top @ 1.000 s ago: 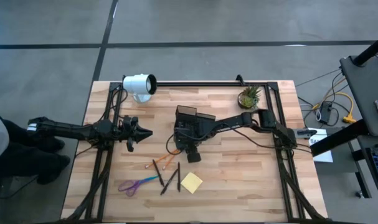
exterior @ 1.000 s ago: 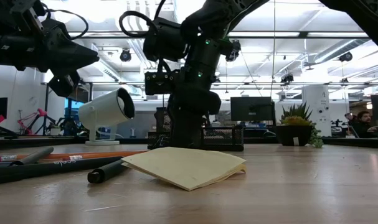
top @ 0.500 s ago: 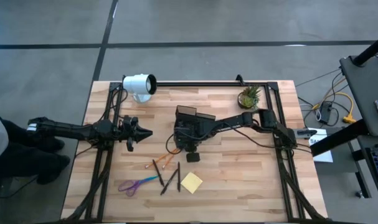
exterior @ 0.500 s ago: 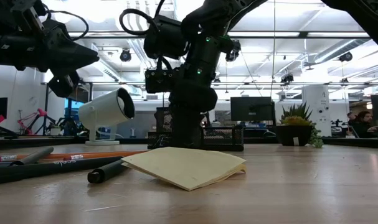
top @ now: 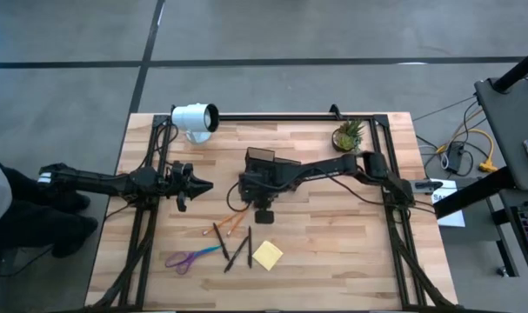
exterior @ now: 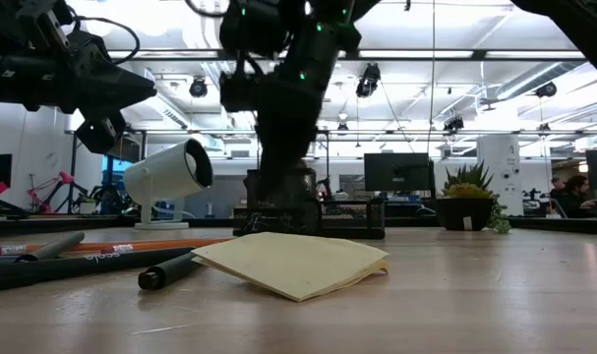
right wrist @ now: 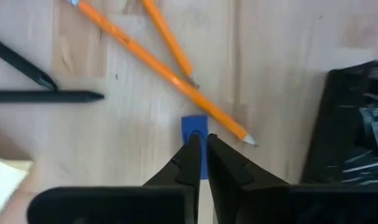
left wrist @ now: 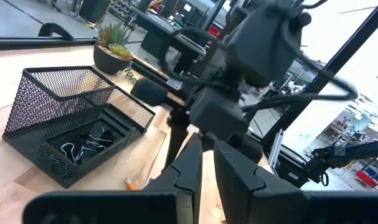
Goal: Pick and place office supplies into organizer
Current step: Put the blue eraser into the black desk organizer
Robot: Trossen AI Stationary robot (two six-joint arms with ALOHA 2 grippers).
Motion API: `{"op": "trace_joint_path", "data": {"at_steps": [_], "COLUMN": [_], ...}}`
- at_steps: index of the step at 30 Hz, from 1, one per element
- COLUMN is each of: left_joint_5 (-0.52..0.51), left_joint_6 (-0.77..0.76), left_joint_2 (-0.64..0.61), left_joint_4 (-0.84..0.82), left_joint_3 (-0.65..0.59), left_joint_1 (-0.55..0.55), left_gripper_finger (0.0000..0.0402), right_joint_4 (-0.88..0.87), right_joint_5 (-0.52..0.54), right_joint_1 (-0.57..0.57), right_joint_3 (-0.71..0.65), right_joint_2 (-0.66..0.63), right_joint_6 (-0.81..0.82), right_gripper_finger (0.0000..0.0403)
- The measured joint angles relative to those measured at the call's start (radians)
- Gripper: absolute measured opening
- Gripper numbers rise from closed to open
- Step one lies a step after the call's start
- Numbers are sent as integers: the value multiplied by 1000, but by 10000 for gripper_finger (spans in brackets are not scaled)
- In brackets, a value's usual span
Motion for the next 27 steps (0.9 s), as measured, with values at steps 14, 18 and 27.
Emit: {"op": "trace_joint_path", "data": {"at_steps": [14, 18, 27], "left_joint_5": [0, 0, 0], "left_joint_6": [1, 1, 1], "left_joint_2": [2, 2, 3], "left_joint_4": [-2, -2, -1], "left_joint_3": [0, 0, 0], "left_joint_1": [0, 0, 0], "left_gripper_finger": [27, 27, 27], "right_joint_4": [5, 19, 116], "right_joint_5": [8, 5, 4], "right_joint_1": [6, 7, 6], "right_joint_3": [-43, -61, -126], "right_joint_2": [28, 28, 29], "right_joint_6": [10, -11, -4], "right_gripper_finger": [143, 188, 209]}}
